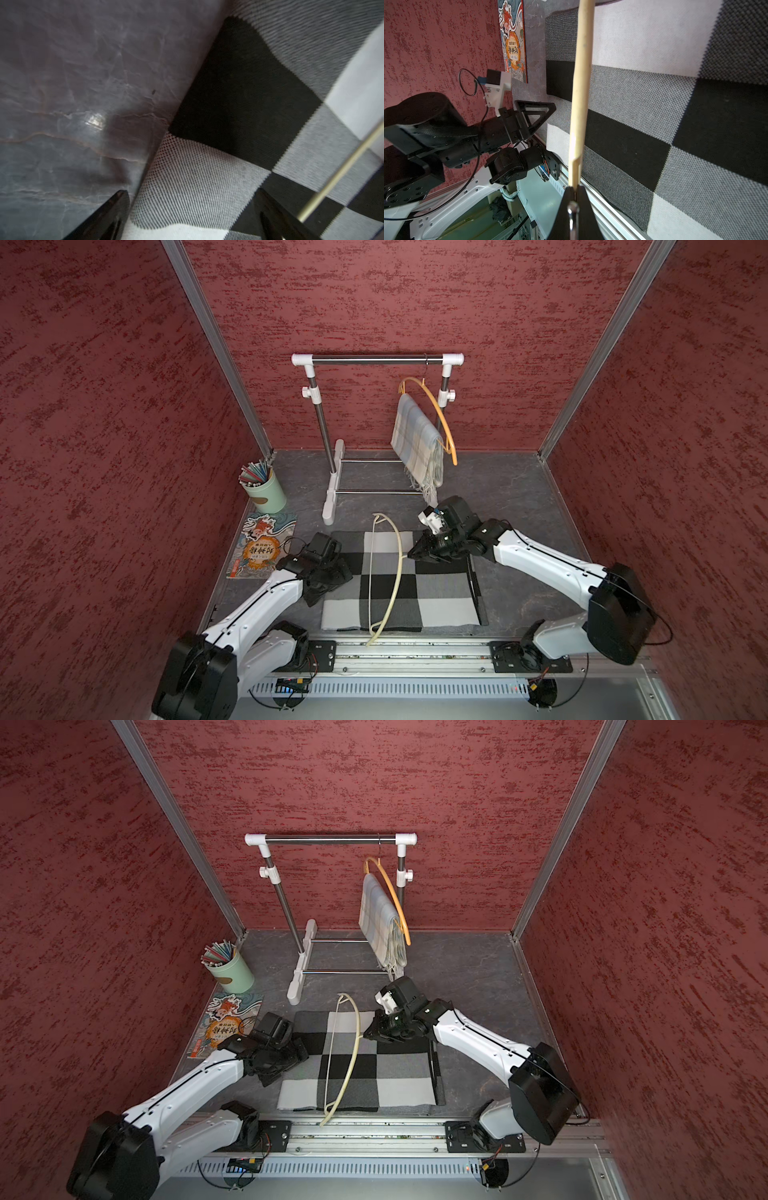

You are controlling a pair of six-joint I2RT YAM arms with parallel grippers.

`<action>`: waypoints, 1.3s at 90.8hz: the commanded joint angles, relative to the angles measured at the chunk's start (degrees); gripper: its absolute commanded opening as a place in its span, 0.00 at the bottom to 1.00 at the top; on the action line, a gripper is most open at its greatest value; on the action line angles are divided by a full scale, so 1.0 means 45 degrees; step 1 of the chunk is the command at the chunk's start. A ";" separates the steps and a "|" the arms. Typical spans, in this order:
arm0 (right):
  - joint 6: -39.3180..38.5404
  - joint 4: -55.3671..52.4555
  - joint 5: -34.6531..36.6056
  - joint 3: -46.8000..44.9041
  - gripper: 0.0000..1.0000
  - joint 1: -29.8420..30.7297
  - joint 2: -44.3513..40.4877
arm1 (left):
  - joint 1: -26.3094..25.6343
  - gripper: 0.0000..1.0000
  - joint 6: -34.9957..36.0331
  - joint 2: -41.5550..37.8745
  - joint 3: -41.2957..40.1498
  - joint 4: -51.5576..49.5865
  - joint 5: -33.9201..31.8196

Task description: Hang the scarf on the hanger

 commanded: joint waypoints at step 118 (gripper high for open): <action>-0.0874 0.0498 0.0274 -0.2375 0.00 -0.1555 -0.0597 | -0.6426 0.00 0.0105 0.6836 0.3025 0.9403 0.4542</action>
